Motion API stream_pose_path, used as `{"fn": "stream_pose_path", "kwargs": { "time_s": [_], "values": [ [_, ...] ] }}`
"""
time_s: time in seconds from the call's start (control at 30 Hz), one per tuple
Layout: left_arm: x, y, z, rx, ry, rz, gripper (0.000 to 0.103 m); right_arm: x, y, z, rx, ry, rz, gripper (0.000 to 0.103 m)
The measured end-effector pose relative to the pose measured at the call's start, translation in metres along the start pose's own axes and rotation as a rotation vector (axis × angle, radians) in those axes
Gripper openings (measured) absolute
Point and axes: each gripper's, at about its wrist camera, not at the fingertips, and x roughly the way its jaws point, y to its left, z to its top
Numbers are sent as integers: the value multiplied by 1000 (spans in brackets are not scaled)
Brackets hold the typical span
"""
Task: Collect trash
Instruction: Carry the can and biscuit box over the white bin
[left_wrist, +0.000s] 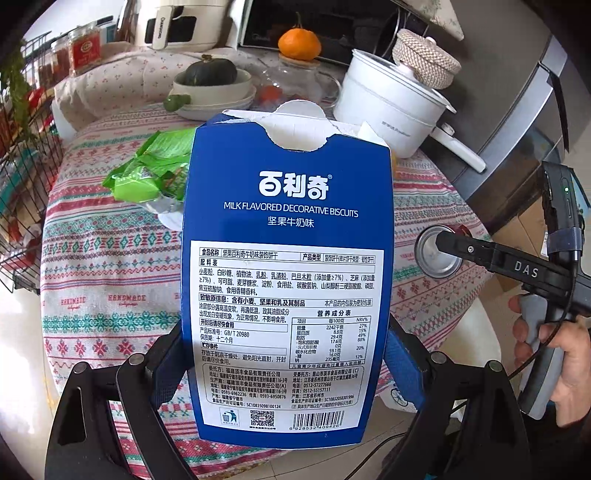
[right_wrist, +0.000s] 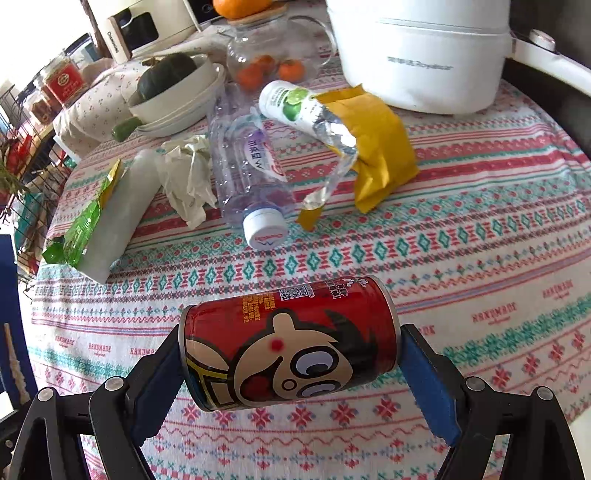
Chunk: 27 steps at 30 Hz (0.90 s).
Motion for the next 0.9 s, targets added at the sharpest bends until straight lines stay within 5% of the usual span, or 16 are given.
{"fn": "stream_pose_path", "kwargs": {
  "time_s": [0.27, 0.63, 0.9],
  "values": [
    [7, -71, -6, 117, 24, -87, 94, -51, -51, -33, 65, -25, -33, 91],
    [60, -194, -42, 304, 165, -256, 94, -105, -168, -84, 278, -11, -84, 91],
    [94, -267, -64, 422, 155, -340, 94, -116, -230, -125, 351, 46, -131, 91]
  ]
}}
